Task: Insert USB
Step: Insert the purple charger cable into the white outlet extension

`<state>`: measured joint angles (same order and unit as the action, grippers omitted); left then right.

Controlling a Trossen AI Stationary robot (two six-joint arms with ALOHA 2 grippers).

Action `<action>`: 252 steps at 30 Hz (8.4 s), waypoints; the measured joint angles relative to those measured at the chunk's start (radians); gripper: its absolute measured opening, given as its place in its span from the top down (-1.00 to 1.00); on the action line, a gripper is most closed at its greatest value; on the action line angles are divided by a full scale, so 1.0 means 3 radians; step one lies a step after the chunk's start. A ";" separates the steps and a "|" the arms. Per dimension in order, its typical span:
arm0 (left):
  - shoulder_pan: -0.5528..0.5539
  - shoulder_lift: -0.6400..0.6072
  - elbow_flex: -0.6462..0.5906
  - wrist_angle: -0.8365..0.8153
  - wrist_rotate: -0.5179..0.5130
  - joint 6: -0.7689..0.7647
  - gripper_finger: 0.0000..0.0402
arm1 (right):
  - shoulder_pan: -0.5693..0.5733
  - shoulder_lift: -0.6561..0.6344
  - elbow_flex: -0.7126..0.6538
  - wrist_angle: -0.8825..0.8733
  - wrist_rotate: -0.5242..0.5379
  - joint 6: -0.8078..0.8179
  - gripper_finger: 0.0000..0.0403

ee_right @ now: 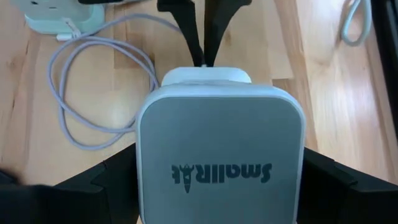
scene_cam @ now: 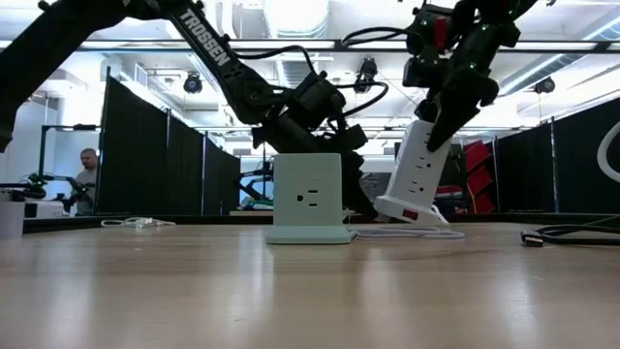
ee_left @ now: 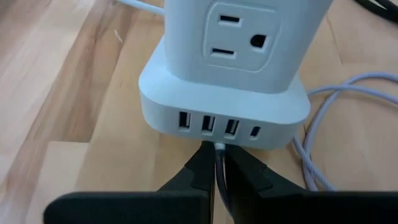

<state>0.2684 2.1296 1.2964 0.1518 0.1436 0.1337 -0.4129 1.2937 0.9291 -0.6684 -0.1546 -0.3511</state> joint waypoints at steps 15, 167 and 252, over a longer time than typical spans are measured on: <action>-0.0001 -0.0009 0.0001 0.0055 0.0027 -0.0002 0.94 | 0.0001 -0.0030 0.0207 -0.0189 -0.0007 -0.0091 -0.46; 0.0140 0.0235 -0.0010 0.0502 0.0005 0.1012 0.94 | 0.0000 0.0219 0.0008 -0.0096 0.0150 -0.0059 -0.46; 0.0093 0.0661 0.0493 0.0582 0.0226 0.0552 0.94 | -0.0023 0.0139 -0.0429 0.0205 0.0258 0.0226 -0.47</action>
<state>0.2962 2.3280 1.4445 0.3264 0.2115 0.2992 -0.4198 1.3354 0.8005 -0.6069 -0.0772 -0.2832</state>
